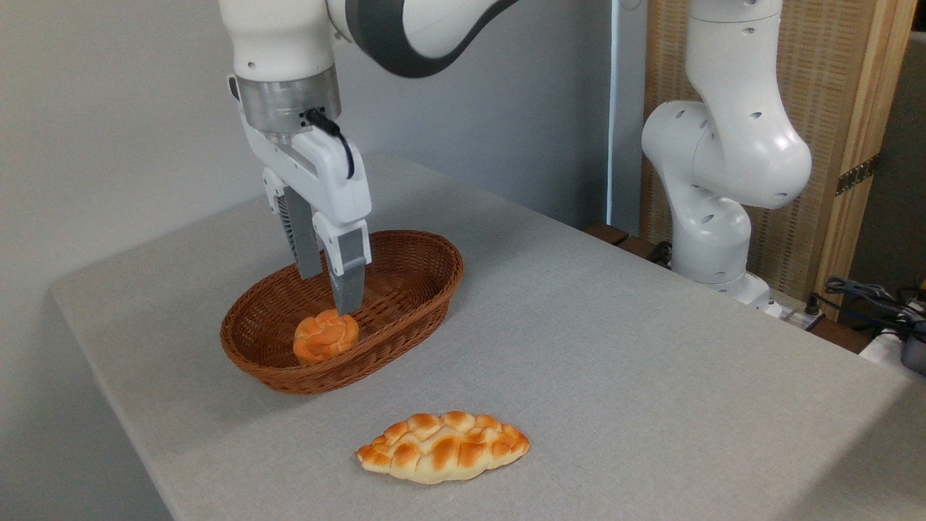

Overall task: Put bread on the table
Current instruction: 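Lower the open gripper into the wicker basket over the round bun, then close the gripper on the round orange bun inside the basket, then lift the bun out of the basket and carry it past the rim, then lower the bun onto the table beside the basket and open gripper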

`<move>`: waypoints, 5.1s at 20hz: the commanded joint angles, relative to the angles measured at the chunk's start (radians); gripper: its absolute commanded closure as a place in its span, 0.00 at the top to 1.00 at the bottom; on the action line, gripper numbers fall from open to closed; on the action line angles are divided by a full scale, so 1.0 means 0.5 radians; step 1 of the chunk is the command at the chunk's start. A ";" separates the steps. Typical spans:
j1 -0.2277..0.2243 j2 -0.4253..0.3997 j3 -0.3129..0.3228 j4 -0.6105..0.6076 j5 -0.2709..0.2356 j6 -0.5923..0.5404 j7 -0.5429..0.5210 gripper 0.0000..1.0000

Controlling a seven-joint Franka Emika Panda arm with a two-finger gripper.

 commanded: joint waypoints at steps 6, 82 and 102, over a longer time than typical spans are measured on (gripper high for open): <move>-0.179 0.023 -0.019 -0.327 -0.043 0.498 0.021 1.00; -0.183 -0.456 0.478 -0.796 0.249 -0.042 0.754 0.62; -0.189 -0.447 0.478 -0.827 0.261 -0.008 0.751 1.00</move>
